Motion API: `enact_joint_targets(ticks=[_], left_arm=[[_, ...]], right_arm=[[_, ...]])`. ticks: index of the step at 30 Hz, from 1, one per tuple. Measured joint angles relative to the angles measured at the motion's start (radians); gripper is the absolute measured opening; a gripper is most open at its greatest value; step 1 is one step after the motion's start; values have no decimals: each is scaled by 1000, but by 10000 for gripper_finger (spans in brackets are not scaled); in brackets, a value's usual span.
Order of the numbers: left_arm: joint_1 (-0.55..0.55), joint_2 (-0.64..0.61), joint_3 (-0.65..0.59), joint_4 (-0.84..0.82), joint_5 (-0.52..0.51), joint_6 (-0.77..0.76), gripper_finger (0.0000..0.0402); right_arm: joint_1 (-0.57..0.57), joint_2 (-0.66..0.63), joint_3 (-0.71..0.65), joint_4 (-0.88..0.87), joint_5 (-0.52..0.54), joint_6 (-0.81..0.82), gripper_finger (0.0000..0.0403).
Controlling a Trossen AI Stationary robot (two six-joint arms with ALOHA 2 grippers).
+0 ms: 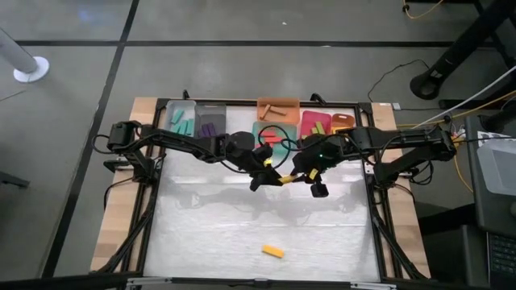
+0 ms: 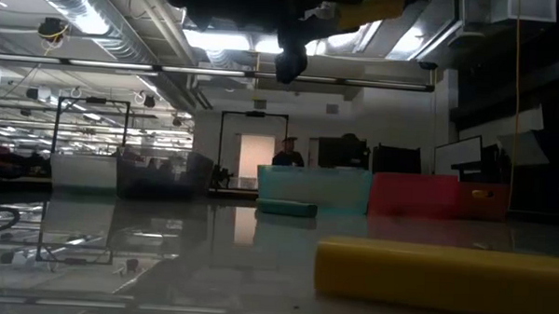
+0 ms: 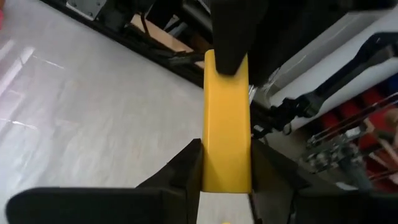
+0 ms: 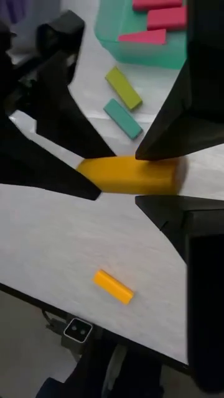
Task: Sort blocks
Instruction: Put the left yellow block into the right orange bin
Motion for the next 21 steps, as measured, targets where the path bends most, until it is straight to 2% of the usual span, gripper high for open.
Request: enact_joint_targets(ticks=[21], left_arm=[[2,0,0,92,2,-422,102]], right_arm=[[0,0,1,14,5,-102,103]])
